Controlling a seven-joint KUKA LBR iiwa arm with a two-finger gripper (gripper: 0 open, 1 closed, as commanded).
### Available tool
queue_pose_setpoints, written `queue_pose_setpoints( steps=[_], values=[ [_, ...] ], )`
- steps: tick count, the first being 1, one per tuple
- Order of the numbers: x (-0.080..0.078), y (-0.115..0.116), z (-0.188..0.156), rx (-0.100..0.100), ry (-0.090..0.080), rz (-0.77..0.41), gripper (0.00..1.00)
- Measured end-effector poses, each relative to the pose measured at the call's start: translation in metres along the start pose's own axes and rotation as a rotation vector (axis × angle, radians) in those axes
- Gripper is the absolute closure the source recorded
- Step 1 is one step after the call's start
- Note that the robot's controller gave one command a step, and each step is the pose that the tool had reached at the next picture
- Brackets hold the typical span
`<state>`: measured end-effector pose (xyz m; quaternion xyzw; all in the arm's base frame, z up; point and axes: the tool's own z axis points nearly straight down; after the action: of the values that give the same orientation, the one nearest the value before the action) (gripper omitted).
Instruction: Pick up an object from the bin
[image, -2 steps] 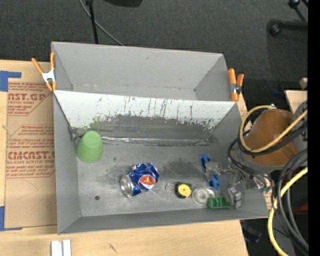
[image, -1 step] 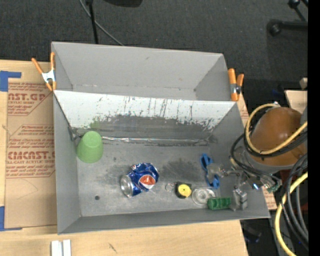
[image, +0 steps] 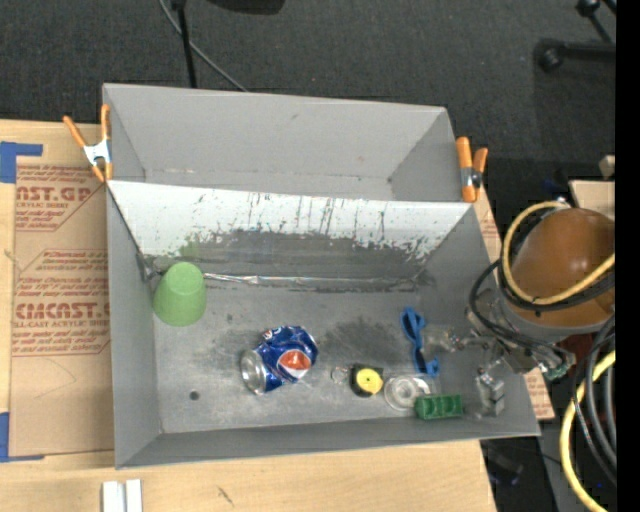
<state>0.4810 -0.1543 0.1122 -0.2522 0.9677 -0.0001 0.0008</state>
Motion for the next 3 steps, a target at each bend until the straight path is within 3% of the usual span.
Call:
queue_pose_setpoints(
  steps=[1,2,3],
  values=[
    [-0.007,0.001,0.042,0.001,-0.009,0.004,0.00],
    [-0.063,-0.027,0.042,0.000,-0.003,0.200,0.00],
    [-0.063,-0.026,0.042,-0.002,-0.003,0.199,1.00]
  ],
)
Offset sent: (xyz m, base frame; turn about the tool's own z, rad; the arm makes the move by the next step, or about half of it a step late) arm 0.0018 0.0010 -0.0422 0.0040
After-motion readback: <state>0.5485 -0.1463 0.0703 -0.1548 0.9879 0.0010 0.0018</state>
